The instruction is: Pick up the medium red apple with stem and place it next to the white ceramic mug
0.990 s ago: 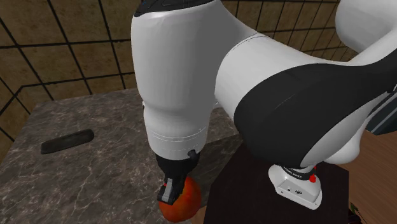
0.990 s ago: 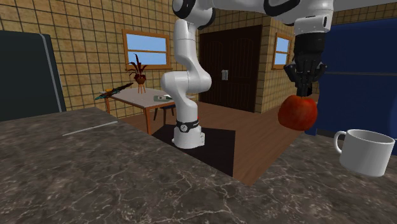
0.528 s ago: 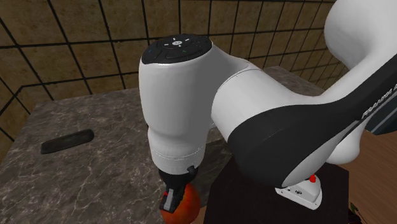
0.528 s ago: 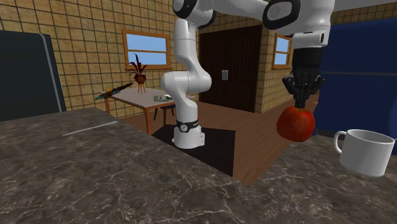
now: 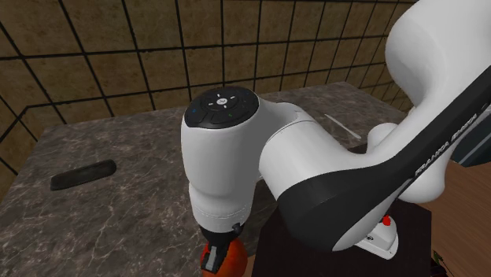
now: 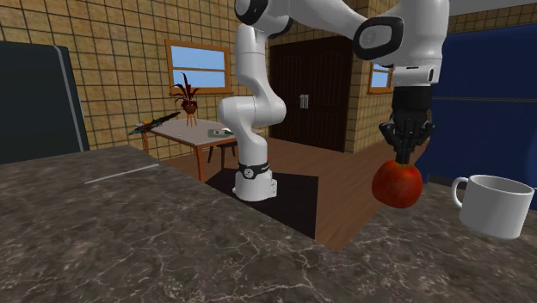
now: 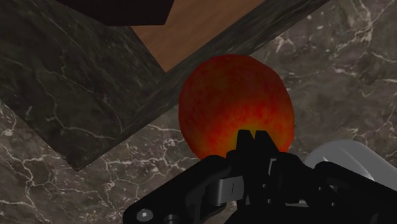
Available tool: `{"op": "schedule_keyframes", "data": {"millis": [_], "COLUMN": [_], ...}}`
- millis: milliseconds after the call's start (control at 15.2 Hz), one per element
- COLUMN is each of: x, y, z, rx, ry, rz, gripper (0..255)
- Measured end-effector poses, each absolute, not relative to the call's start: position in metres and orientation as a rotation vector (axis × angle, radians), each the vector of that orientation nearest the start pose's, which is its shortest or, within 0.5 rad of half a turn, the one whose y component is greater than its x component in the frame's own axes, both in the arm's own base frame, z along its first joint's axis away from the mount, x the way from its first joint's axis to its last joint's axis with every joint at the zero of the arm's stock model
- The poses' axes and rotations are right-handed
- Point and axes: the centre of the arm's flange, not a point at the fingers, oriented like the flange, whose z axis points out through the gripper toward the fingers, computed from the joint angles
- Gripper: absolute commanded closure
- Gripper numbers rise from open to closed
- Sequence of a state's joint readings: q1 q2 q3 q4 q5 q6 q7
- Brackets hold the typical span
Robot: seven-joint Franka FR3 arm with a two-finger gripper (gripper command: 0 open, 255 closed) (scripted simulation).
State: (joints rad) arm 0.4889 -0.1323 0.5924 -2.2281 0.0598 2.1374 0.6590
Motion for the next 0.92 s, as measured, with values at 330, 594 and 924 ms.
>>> {"op": "schedule_keyframes", "data": {"millis": [330,594,924], "x": [0.2336,0.2337,0.2337], "y": [0.4523,0.4523,0.4523], "z": [0.4093,0.4090,0.4091], "rx": [-3.081,-3.081,-3.081], "ry": [-0.604,-0.604,-0.604], "rz": [-0.049,-0.049,-0.049], "gripper": [255,0,0]}}
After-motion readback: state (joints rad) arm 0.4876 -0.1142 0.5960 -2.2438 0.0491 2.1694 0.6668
